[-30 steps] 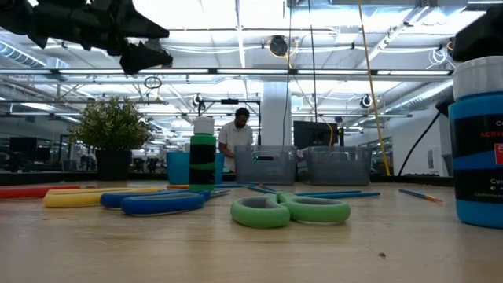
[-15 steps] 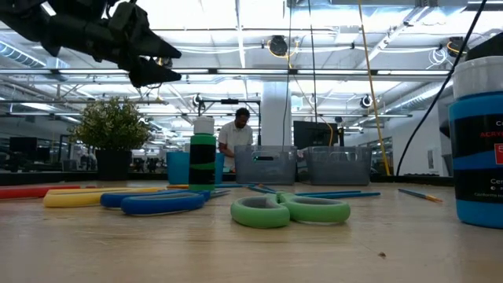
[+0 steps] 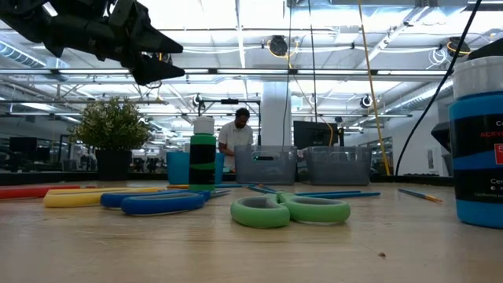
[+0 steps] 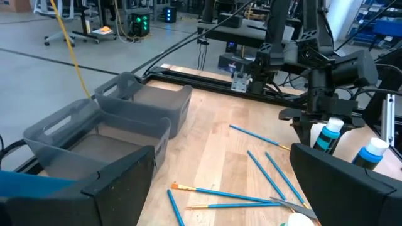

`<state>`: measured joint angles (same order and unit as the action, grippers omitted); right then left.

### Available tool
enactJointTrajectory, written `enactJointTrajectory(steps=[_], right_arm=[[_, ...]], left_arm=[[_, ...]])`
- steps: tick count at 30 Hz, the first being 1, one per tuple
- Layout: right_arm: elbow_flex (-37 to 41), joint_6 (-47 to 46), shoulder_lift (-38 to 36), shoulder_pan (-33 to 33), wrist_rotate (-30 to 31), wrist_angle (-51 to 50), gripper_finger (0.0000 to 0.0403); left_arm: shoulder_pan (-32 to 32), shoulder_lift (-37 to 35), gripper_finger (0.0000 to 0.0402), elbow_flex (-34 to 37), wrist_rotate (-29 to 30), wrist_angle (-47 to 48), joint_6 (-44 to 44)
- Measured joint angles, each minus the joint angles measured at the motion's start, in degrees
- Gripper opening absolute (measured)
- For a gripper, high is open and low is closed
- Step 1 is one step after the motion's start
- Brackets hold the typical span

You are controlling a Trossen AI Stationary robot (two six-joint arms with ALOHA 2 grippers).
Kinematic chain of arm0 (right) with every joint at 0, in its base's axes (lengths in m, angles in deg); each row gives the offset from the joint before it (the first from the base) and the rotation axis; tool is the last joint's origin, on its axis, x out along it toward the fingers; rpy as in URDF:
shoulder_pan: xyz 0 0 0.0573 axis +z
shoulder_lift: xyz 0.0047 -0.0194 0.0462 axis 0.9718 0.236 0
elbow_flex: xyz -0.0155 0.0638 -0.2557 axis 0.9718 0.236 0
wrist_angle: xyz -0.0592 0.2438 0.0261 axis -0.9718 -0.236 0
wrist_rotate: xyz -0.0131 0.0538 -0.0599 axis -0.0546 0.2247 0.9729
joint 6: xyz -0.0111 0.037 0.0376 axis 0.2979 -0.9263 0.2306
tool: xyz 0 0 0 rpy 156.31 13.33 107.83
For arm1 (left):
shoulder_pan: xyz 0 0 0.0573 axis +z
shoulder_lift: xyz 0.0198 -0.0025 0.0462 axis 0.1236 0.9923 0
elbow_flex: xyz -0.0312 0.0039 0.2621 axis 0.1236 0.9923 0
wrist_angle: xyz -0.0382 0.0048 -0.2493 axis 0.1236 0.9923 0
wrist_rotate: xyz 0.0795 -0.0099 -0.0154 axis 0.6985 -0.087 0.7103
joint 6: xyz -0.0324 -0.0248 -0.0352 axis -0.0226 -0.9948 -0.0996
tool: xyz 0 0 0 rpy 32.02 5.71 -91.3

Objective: Pick & Place Paint Supplies
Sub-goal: Put the light blue paint into the blue bin

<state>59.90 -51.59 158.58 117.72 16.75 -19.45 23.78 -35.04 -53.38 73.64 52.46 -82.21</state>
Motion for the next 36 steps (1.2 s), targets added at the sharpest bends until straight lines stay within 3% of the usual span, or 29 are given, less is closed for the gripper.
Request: enactJointTrajectory(steps=[11,15,18,23,26,31,36], right_arm=[[0.11,0.65,-1.63,-0.13,0.37,-0.82,0.0104],[0.11,0.67,-6.53,-0.97,0.46,-2.01,0.0098],[0.11,1.74,-11.55,-2.43,4.23,-4.0,0.0099],[0.09,7.18,-20.56,-8.61,7.85,-1.88,0.01],[0.09,10.11,-24.78,-14.98,2.92,5.13,0.0097],[0.01,15.96,-26.55,-27.12,-13.32,16.54,0.0096],[-5.05,19.16,-21.28,-36.92,-20.89,14.7,0.0096]], left_arm=[[0.0,0.0,0.0379,0.0,0.38,0.0,-0.87],[0.04,0.0,0.0379,0.0,1.17,0.01,-3.66],[0.02,0.0,0.0379,0.0,1.16,-0.14,-4.83],[0.04,-0.02,0.0379,-0.77,0.39,-3.05,-6.86],[0.02,0.14,0.0379,-2.93,-0.85,-2.37,-6.91],[-1.29,4.91,0.0379,-8.77,-0.73,1.91,-6.31],[-3.23,15.04,0.0379,-17.81,-0.33,6.14,-2.7]])
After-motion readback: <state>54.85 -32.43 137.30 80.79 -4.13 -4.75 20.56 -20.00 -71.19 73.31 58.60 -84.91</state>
